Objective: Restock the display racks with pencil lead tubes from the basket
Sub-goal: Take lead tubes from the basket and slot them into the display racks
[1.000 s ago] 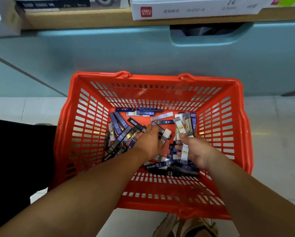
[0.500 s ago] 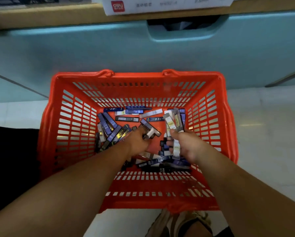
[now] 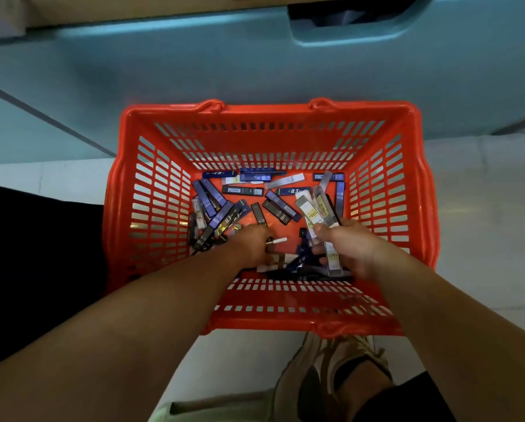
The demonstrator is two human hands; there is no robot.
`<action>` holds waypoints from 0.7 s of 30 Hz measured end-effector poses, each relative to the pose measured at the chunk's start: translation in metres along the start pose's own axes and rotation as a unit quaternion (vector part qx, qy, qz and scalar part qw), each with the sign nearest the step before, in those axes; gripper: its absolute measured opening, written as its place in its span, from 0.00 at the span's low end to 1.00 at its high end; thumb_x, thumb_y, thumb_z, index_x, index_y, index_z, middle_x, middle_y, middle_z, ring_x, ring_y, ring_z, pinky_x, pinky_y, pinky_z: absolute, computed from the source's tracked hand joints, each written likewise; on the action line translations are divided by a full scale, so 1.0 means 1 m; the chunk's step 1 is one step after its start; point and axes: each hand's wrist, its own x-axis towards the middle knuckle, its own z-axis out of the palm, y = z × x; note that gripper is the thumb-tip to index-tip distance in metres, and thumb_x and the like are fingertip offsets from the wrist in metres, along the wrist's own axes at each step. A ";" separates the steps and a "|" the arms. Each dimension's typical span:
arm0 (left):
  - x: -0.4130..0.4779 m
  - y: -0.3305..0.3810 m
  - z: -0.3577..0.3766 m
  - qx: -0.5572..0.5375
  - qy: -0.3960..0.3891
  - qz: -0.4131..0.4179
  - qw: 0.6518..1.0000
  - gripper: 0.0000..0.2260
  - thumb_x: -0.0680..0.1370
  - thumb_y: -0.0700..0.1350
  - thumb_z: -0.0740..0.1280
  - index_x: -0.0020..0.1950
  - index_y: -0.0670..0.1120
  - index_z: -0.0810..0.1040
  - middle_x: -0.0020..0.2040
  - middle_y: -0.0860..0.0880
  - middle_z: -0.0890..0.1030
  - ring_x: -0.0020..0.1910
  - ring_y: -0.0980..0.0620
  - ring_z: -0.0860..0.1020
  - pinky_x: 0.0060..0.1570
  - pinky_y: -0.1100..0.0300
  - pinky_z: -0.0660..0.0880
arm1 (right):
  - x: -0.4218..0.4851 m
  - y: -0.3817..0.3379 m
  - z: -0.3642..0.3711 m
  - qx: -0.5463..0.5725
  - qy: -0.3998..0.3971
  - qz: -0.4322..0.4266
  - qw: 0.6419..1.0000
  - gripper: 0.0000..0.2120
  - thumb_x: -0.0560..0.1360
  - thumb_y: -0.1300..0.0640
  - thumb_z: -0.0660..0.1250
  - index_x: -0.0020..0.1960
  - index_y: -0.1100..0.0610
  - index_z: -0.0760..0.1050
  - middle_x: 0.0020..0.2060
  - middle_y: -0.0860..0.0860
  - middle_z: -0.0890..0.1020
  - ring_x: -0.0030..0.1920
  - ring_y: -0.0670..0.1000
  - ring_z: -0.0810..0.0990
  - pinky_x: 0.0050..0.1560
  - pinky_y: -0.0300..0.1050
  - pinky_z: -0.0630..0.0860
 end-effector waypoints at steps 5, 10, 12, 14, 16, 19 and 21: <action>-0.008 -0.004 -0.001 -0.016 -0.002 0.023 1.000 0.22 0.77 0.55 0.74 0.68 0.49 0.77 0.62 0.49 0.81 0.59 0.47 0.79 0.54 0.59 0.74 | 0.000 -0.005 -0.004 0.039 -0.016 0.006 0.999 0.09 0.83 0.55 0.67 0.62 0.57 0.77 0.53 0.55 0.86 0.50 0.53 0.86 0.59 0.58 0.81; -0.030 0.000 -0.028 -0.093 -0.028 0.000 0.995 0.12 0.82 0.47 0.68 0.63 0.45 0.74 0.53 0.48 0.79 0.50 0.49 0.78 0.46 0.58 0.72 | -0.003 -0.014 -0.002 0.031 -0.046 0.002 0.998 0.10 0.84 0.56 0.66 0.62 0.57 0.77 0.47 0.54 0.84 0.47 0.54 0.83 0.44 0.51 0.80; -0.047 0.000 -0.044 -0.177 -0.010 -0.021 0.984 0.08 0.81 0.44 0.69 0.57 0.45 0.74 0.47 0.49 0.79 0.44 0.50 0.79 0.41 0.58 0.78 | -0.010 -0.022 0.002 0.019 -0.065 0.001 0.998 0.10 0.84 0.56 0.66 0.62 0.58 0.77 0.46 0.53 0.83 0.44 0.53 0.82 0.42 0.50 0.80; -0.068 0.001 -0.060 -0.271 0.027 -0.050 0.961 0.05 0.80 0.42 0.70 0.53 0.44 0.75 0.41 0.48 0.79 0.34 0.52 0.77 0.31 0.59 0.76 | -0.020 -0.033 0.005 0.001 -0.093 -0.001 0.996 0.11 0.84 0.56 0.65 0.63 0.60 0.77 0.44 0.53 0.82 0.41 0.52 0.82 0.43 0.51 0.80; -0.089 0.003 -0.077 -0.338 0.054 -0.069 0.937 0.05 0.79 0.42 0.69 0.50 0.42 0.76 0.35 0.47 0.77 0.28 0.53 0.74 0.28 0.59 0.71 | -0.032 -0.046 0.011 -0.018 -0.122 -0.013 0.992 0.11 0.84 0.56 0.65 0.63 0.60 0.76 0.40 0.53 0.82 0.38 0.52 0.81 0.46 0.53 0.81; -0.121 0.013 -0.105 -0.414 0.072 -0.077 0.904 0.06 0.75 0.40 0.68 0.50 0.41 0.74 0.33 0.46 0.76 0.27 0.50 0.72 0.26 0.60 0.67 | -0.062 -0.069 0.020 -0.044 -0.165 -0.048 0.984 0.07 0.84 0.57 0.63 0.58 0.60 0.76 0.35 0.52 0.80 0.35 0.52 0.78 0.46 0.52 0.79; -0.144 0.021 -0.124 -0.456 0.087 -0.074 0.883 0.04 0.73 0.36 0.66 0.46 0.42 0.75 0.30 0.45 0.77 0.25 0.50 0.73 0.26 0.62 0.67 | -0.084 -0.084 0.025 -0.069 -0.191 -0.075 0.976 0.08 0.85 0.57 0.62 0.59 0.61 0.76 0.34 0.52 0.80 0.35 0.51 0.77 0.43 0.50 0.79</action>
